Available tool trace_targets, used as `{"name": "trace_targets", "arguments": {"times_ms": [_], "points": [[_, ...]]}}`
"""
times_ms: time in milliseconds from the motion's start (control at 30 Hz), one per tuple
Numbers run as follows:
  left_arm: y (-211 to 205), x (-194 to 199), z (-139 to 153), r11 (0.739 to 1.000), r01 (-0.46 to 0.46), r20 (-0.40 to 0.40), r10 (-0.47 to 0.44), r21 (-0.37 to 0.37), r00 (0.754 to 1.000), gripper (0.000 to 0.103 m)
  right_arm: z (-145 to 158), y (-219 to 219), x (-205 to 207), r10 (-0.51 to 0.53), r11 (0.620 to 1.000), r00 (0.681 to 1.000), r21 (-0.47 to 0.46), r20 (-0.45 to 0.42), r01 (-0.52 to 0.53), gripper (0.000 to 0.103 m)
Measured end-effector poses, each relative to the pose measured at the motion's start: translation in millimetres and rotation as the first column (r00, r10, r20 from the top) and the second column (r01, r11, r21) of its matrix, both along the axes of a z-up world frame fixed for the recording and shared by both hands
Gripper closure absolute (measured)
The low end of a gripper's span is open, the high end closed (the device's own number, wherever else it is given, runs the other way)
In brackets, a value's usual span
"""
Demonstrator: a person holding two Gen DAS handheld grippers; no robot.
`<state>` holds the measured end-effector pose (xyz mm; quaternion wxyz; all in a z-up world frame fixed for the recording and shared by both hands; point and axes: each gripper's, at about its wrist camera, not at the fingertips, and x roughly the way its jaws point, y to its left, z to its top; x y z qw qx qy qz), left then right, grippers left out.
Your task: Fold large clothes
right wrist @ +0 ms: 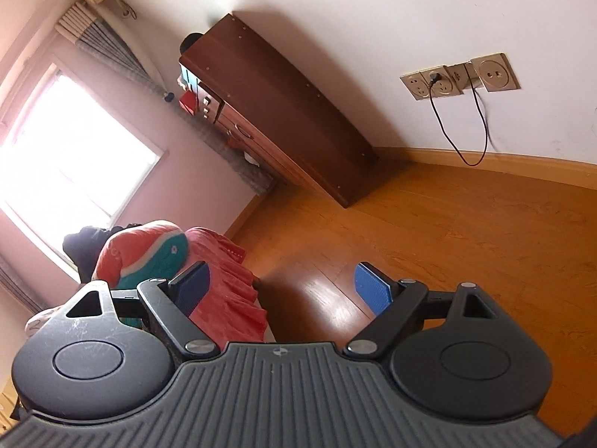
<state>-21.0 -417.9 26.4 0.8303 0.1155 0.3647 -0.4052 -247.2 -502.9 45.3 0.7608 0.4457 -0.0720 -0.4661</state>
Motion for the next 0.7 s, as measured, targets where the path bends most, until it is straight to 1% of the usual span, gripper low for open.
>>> {"name": "trace_targets", "arguments": {"times_ms": [33,67,133,167,200,233,267,333,367,433,500,600,700], "points": [[-3.7,0.6,-4.4,1.000,-0.006,0.005,0.006,0.016,1.000,0.047,-0.4,2.2,-1.5,0.001,1.000,1.000,-0.001,0.004,-0.001,0.000],[-5.6,-1.4,-7.9,1.000,-0.012,0.013,0.011,0.026,1.000,0.049,-1.6,2.5,17.0,0.004,1.000,1.000,0.002,0.006,-0.004,0.000],[-8.6,-0.6,-13.7,0.999,-0.030,0.023,0.029,0.044,0.999,0.054,-6.4,-0.1,17.8,0.017,1.000,1.000,0.016,0.015,-0.017,0.000],[-10.0,0.2,-15.0,0.998,-0.039,0.027,0.038,0.050,0.999,0.060,-8.7,-1.2,20.7,0.023,0.999,1.000,0.025,0.016,-0.023,0.000],[-10.5,0.0,-15.7,0.998,-0.042,0.031,0.040,0.051,0.999,0.071,-9.4,-0.6,22.8,0.029,0.999,0.999,0.031,0.017,-0.030,0.000],[-11.9,2.1,-15.6,0.998,-0.042,0.030,0.040,0.048,0.999,0.079,-9.3,-0.6,24.5,0.037,0.999,0.999,0.031,0.017,-0.037,0.000],[-10.4,3.2,-14.4,0.998,-0.042,0.020,0.042,0.039,0.999,0.095,-7.3,0.1,24.5,0.042,0.999,0.999,0.029,0.015,-0.043,0.000],[-5.1,8.0,-5.4,0.998,-0.056,-0.021,0.056,-0.015,0.998,0.098,-6.0,0.5,27.6,0.052,0.998,0.999,0.020,0.004,-0.052,0.000],[-2.3,9.2,1.3,0.997,-0.056,-0.029,0.055,-0.044,0.998,0.099,-6.7,-0.7,27.7,0.053,0.998,0.999,0.019,0.001,-0.053,0.000],[3.4,8.4,20.9,0.994,-0.037,-0.014,0.036,-0.103,0.999,0.100,-8.5,-2.9,25.8,0.048,0.998,0.999,0.034,0.003,-0.048,0.000],[13.7,8.2,47.7,0.985,-0.011,0.005,0.012,-0.172,1.000,0.100,-13.9,-6.6,21.9,0.030,0.997,0.999,0.065,0.013,-0.031,0.000],[33.5,11.5,94.8,0.958,0.009,0.037,0.002,-0.288,0.999,0.100,-16.6,-8.9,19.4,0.018,0.995,0.999,0.102,0.032,-0.021,0.000],[61.7,17.5,143.4,0.923,0.022,0.067,0.005,-0.384,0.998,0.100,-14.9,-8.0,18.0,0.017,0.994,0.999,0.112,0.037,-0.021,0.000]]}}
